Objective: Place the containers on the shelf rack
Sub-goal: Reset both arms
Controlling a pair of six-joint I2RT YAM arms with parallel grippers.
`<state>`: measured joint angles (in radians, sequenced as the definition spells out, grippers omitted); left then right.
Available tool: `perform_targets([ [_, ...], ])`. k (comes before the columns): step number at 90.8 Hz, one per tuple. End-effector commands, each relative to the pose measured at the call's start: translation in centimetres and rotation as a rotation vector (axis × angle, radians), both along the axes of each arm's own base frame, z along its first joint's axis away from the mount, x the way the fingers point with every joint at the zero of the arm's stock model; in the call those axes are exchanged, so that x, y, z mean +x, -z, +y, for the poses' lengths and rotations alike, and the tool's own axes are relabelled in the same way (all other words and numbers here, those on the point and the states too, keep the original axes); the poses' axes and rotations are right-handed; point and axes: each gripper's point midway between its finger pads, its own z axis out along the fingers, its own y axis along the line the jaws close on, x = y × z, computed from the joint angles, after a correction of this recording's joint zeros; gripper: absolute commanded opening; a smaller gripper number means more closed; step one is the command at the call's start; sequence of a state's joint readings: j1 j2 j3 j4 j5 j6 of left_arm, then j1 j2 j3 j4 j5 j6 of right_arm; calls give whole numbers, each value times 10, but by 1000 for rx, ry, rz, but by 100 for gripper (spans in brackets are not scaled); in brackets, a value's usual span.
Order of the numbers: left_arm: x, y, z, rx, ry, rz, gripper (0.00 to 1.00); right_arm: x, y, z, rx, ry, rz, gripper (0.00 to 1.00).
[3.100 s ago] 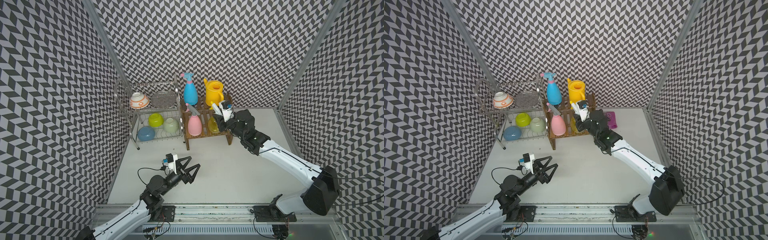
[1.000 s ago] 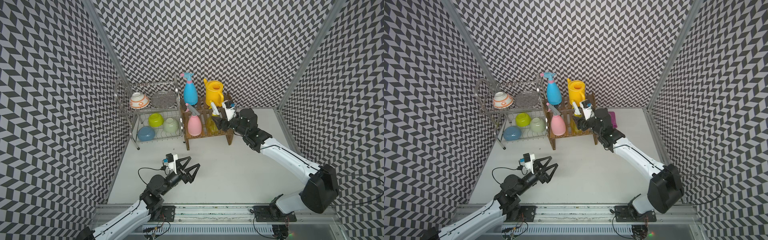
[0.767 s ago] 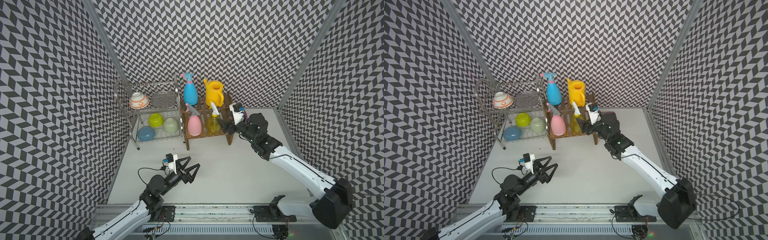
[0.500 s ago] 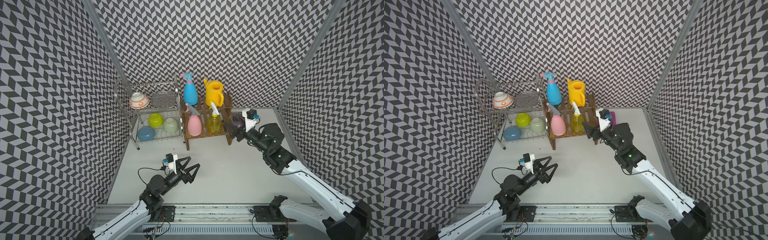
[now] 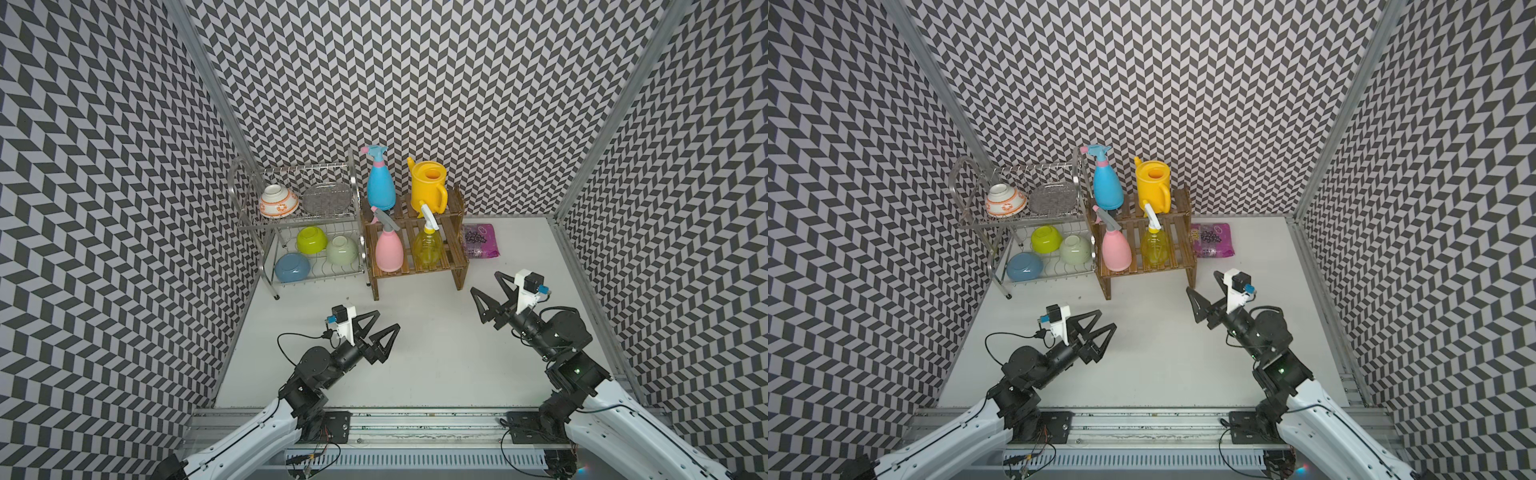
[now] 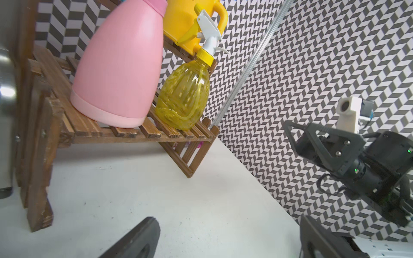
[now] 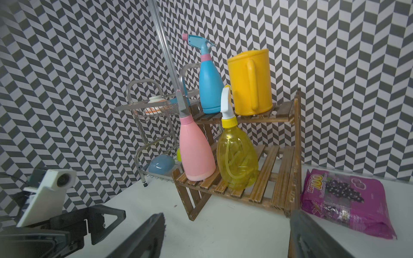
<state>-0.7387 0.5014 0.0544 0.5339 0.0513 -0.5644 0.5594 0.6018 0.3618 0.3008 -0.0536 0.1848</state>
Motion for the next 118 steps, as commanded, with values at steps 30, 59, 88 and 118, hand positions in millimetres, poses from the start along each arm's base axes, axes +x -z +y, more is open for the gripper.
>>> perform_targets([
  [30,53,12,48,294,-409,57,100,-4,-3,-16,178,49,5,91],
  [59,86,-2,101,534,-807,31,100,4,13,-27,215,121,80,95],
  [88,115,-4,158,720,-1014,-54,100,0,7,-44,262,178,54,94],
  [118,126,33,186,692,-924,-109,100,-2,6,-47,271,187,49,94],
])
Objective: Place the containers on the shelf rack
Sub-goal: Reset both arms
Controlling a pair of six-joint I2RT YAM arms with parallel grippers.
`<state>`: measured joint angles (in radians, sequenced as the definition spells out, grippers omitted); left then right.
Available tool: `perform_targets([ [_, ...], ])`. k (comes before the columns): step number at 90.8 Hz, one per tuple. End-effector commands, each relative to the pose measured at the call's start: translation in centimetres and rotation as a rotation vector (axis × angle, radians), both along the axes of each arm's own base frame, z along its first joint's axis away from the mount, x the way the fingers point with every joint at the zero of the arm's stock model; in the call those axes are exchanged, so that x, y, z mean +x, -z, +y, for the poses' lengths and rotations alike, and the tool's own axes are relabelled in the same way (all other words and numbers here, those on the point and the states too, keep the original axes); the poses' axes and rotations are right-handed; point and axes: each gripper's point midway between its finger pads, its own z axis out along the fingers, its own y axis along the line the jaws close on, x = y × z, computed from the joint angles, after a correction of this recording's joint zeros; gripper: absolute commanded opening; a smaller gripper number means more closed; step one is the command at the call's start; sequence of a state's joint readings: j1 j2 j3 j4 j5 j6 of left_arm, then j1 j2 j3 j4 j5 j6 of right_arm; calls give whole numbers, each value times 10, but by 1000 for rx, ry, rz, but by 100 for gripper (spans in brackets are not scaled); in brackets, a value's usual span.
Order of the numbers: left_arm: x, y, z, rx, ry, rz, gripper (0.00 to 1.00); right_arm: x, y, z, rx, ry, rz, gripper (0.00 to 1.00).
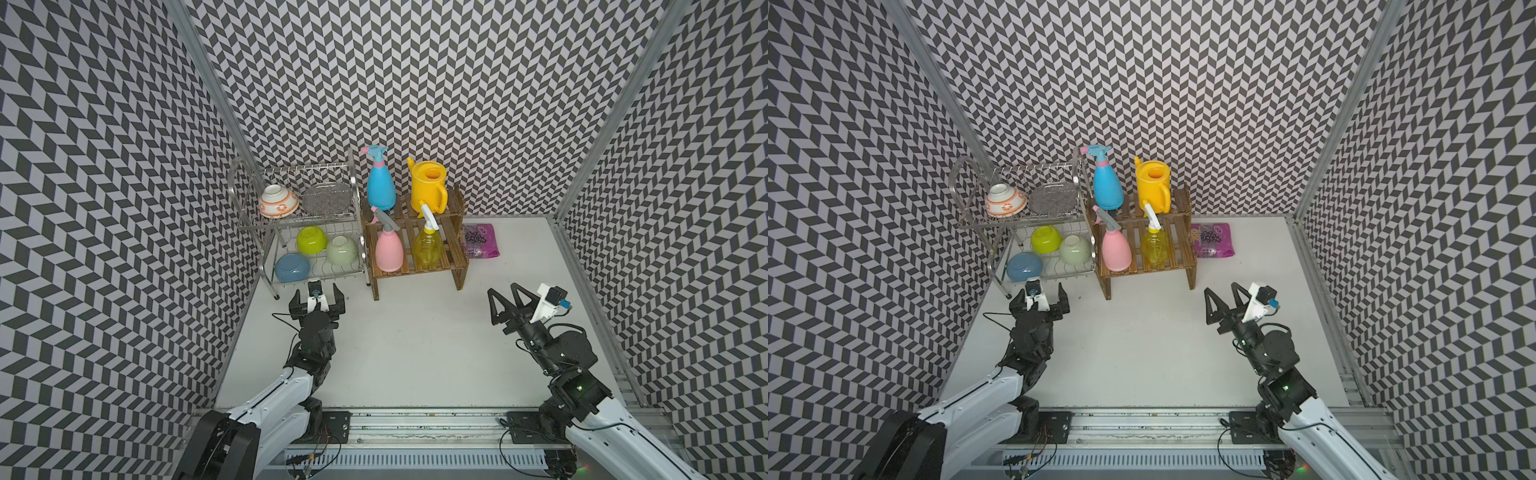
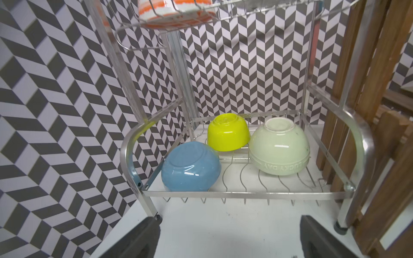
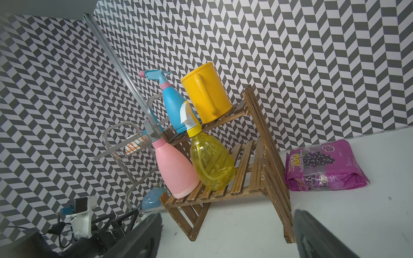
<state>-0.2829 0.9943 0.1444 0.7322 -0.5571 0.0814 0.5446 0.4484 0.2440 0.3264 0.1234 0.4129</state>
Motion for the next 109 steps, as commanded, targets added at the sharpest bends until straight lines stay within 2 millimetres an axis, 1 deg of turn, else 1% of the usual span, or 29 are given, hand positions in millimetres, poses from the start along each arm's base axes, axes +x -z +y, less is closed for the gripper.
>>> perform_targets([
  [1,14,-10,-11,-25,125,-73,100,0,-5,-5,26,21,-19,94],
  [5,19,-3,-7,-49,131,-60,100,0,-5,-5,26,19,-20,94],
  [9,23,-1,-4,-68,143,-70,100,0,-5,-5,25,19,-20,94],
  [12,28,-3,-4,-69,145,-78,100,0,-5,-5,26,19,-20,94],
  [14,31,-1,-5,-68,159,-67,100,0,-5,-5,24,18,-19,94],
  [23,39,-10,-5,-59,180,-129,100,0,-5,-6,26,20,-21,94],
  [30,49,-2,-7,-81,218,-126,100,-1,-5,-6,29,20,-24,94],
  [35,53,10,-7,-82,230,-119,100,-1,-5,-6,30,20,-25,94],
  [40,56,6,-8,-68,239,-157,100,0,-5,-6,28,23,-23,94],
  [42,59,6,-8,-75,237,-144,100,0,-5,-6,27,23,-23,94],
  [44,62,17,-6,-94,228,-85,100,0,-4,-6,26,24,-22,94],
  [46,66,19,-6,-104,232,-63,100,0,-4,-7,27,25,-21,94],
  [52,68,15,1,-120,219,-99,100,0,-4,-6,25,24,-21,94],
  [57,73,22,5,-145,202,-49,100,1,-4,-6,25,25,-21,94],
  [65,71,17,6,-135,202,-81,100,1,-3,-7,19,29,-19,94],
  [70,72,23,6,-142,202,-49,100,2,-3,-8,14,35,-20,94],
  [78,72,18,6,-137,202,-71,100,3,-2,-11,3,54,-20,94],
  [82,72,21,6,-140,201,-57,100,3,-1,-12,-5,63,-20,94],
  [99,72,20,6,-137,201,-62,100,6,2,-13,-40,79,-20,94],
  [109,72,20,7,-139,199,-61,100,10,4,-13,-89,96,-15,94],
])
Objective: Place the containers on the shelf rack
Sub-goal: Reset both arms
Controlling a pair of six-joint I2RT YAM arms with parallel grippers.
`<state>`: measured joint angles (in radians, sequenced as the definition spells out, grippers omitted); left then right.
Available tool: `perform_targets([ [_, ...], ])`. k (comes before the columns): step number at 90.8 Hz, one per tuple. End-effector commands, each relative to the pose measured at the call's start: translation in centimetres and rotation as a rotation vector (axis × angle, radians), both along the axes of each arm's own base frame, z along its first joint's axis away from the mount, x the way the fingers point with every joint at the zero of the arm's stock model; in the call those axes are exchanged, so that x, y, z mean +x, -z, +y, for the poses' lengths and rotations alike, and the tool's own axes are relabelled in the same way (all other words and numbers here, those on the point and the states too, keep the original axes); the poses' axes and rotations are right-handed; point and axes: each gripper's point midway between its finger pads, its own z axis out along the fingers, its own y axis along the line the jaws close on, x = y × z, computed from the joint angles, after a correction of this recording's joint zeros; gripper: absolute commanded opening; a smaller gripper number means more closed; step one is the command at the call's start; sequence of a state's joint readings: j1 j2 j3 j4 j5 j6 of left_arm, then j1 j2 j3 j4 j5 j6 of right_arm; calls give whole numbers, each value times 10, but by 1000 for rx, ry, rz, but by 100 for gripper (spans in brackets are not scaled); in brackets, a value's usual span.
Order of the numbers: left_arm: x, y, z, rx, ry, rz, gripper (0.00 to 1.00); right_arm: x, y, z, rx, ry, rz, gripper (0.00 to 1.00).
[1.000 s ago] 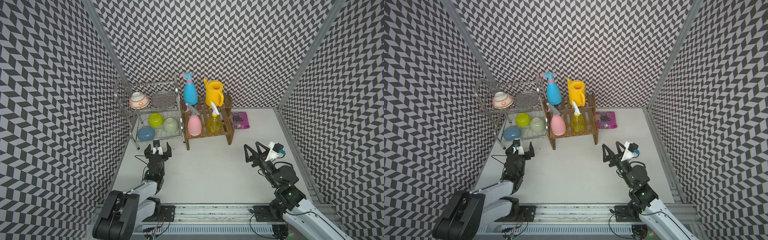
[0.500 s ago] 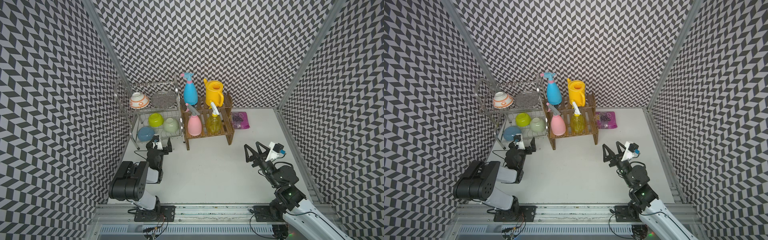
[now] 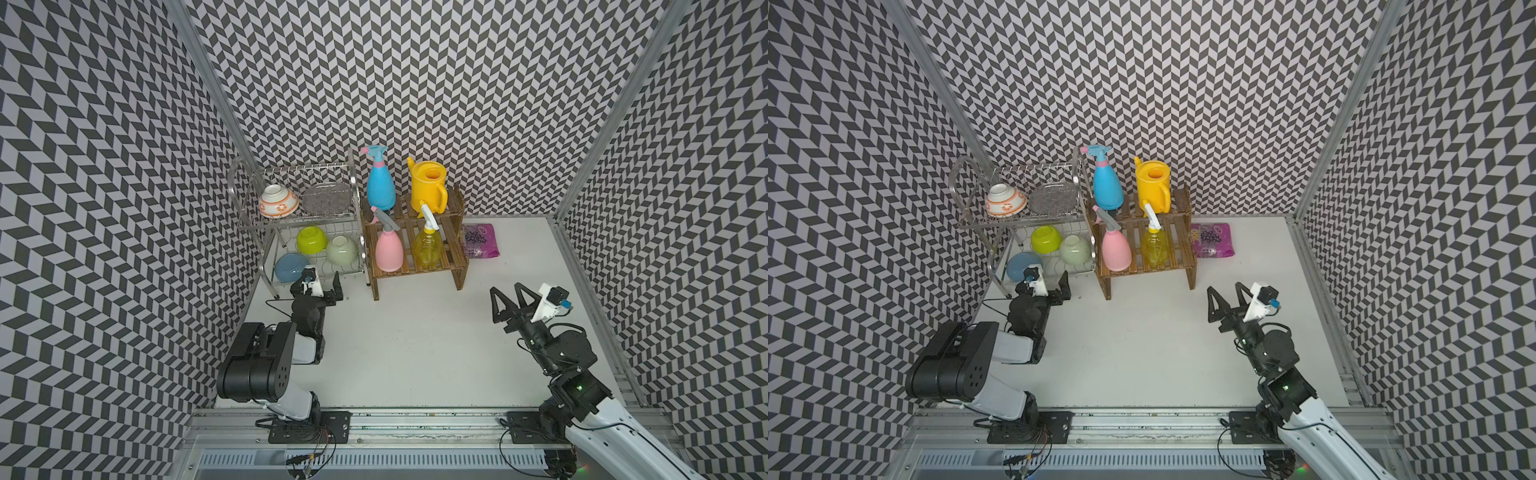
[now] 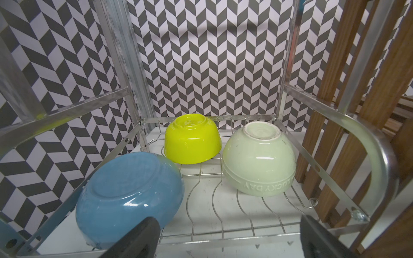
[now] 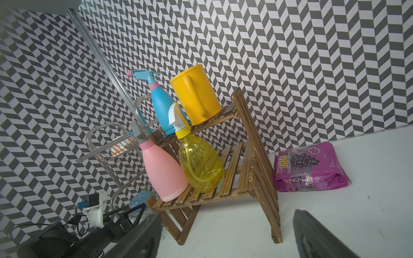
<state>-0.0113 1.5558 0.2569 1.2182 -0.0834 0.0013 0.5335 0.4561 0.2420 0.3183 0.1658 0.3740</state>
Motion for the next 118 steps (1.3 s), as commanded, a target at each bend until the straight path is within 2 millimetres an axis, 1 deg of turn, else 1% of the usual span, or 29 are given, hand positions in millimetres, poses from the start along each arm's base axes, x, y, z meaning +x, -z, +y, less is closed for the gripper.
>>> perform_targets([
  [1,2,-6,0,-10,5,-17,100,5,-1,-5,-53,41,-16,94],
  [12,3,-7,-1,-9,8,-19,100,8,4,-14,-90,101,-11,95],
  [23,3,-7,-1,-11,8,-18,100,17,10,-37,-123,250,8,98],
  [33,3,-7,-1,-9,7,-18,100,25,7,-57,-168,365,-4,99],
  [39,3,-7,-1,-11,7,-19,100,29,6,-74,-184,445,-24,100],
  [41,3,-7,-1,-11,7,-18,100,31,16,-81,-201,471,-19,100],
  [45,3,-7,-1,-9,7,-18,100,32,23,-90,-213,502,-44,100],
  [49,3,-7,-1,-11,7,-18,100,36,35,-99,-243,519,-47,100],
  [53,3,-7,-1,-11,8,-18,100,39,44,-109,-234,537,-43,100],
  [56,3,-7,0,-10,6,-18,100,42,48,-114,-229,546,-39,100],
  [63,3,-6,-1,-10,7,-18,100,55,66,-122,-274,552,24,100],
  [71,3,-7,0,-9,6,-18,100,70,80,-128,-334,564,62,100],
  [77,2,-6,-1,-10,8,-17,100,84,93,-125,-383,533,90,100],
  [79,2,-6,-1,-11,8,-17,100,89,94,-125,-385,532,86,100],
  [81,3,-6,-1,-10,8,-17,100,96,90,-124,-391,533,74,100],
  [84,3,-6,-1,-10,7,-17,100,105,92,-122,-416,522,86,100],
  [86,2,-7,-1,-9,7,-18,100,114,88,-117,-425,500,80,100],
  [89,3,-7,-1,-10,8,-19,100,119,89,-113,-441,479,68,100],
  [92,3,-7,0,-10,7,-18,100,121,89,-112,-435,473,46,100],
  [94,2,-7,-1,-9,7,-18,100,124,93,-110,-440,458,48,100],
  [98,3,-6,-1,-9,7,-17,100,127,109,-107,-454,425,67,100],
  [99,3,-6,-1,-10,7,-18,100,126,107,-106,-453,425,48,100],
  [101,3,-7,-1,-9,7,-18,100,123,111,-106,-446,418,30,100],
  [104,3,-7,-1,-9,7,-19,100,115,103,-105,-436,417,-17,100],
  [108,3,-7,-1,-10,7,-18,100,117,99,-104,-438,411,-14,100],
  [112,2,-7,-1,-11,7,-19,100,120,117,-103,-463,382,70,100],
  [118,2,-7,-1,-9,7,-18,100,122,114,-106,-443,406,46,100],
])
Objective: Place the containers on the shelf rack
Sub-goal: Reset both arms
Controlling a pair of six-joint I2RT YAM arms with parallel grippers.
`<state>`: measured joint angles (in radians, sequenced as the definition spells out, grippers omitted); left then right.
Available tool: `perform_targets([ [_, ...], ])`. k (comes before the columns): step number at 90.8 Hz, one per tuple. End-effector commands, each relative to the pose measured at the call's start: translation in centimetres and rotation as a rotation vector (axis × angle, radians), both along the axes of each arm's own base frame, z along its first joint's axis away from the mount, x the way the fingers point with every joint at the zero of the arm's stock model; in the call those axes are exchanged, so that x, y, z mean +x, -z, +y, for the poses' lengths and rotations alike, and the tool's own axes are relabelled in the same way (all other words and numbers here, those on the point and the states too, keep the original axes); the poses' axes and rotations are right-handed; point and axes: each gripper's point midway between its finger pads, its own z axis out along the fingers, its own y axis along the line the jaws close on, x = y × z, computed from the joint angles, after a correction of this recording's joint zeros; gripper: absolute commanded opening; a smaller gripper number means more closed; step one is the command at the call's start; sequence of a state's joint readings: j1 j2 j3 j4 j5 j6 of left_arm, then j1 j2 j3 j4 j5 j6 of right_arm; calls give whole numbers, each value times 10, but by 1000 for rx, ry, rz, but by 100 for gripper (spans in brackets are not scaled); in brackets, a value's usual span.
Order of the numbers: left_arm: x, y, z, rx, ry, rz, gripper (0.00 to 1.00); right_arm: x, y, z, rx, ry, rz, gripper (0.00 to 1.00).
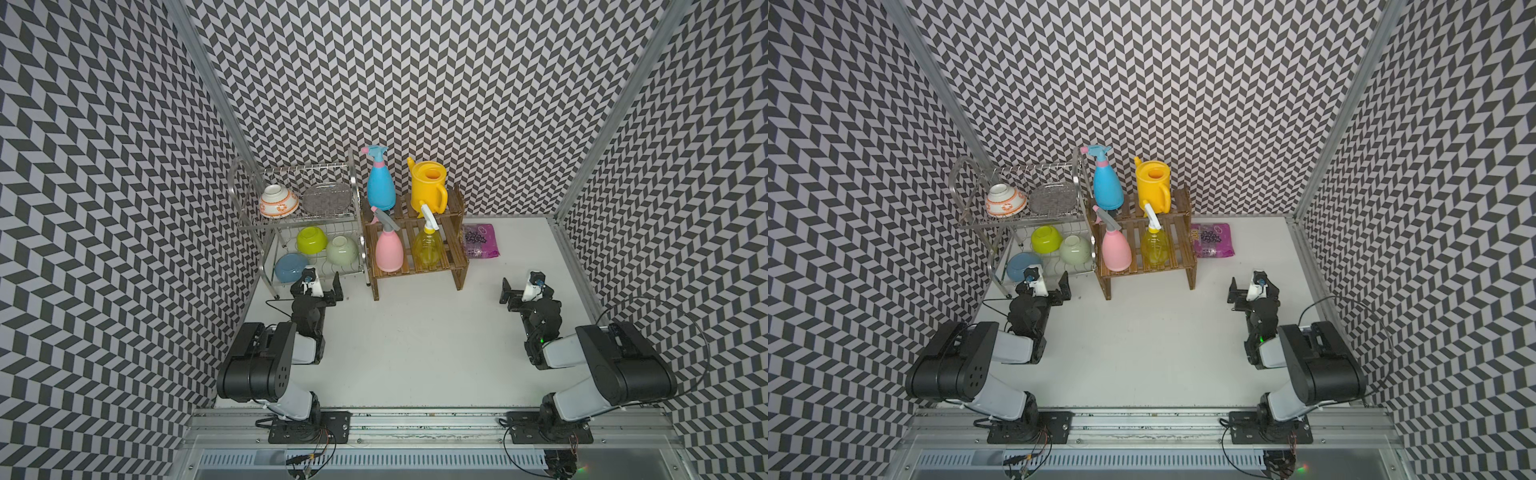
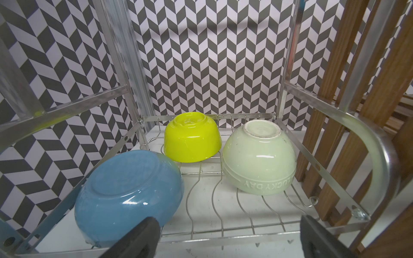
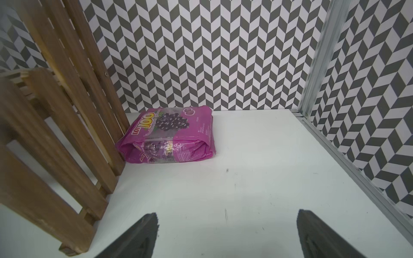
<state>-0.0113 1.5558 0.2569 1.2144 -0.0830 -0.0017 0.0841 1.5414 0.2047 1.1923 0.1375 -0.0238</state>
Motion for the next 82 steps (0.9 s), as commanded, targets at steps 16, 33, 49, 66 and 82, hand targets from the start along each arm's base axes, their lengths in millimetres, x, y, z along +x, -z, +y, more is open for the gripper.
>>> perform_targets([
  [16,3,-8,0,-6,6,-23,100,15,-34,3,9,-25,-108,100],
  [33,3,-7,-1,-6,7,-21,100,10,-36,4,-6,-35,-119,100],
  [49,3,-8,-1,-8,7,-22,100,-19,-39,4,-5,-47,-182,100],
  [66,3,-8,-1,-6,7,-22,100,-34,-48,2,-2,-37,-243,100],
  [82,3,-8,-1,-6,7,-22,100,-31,-48,1,1,-30,-237,100],
])
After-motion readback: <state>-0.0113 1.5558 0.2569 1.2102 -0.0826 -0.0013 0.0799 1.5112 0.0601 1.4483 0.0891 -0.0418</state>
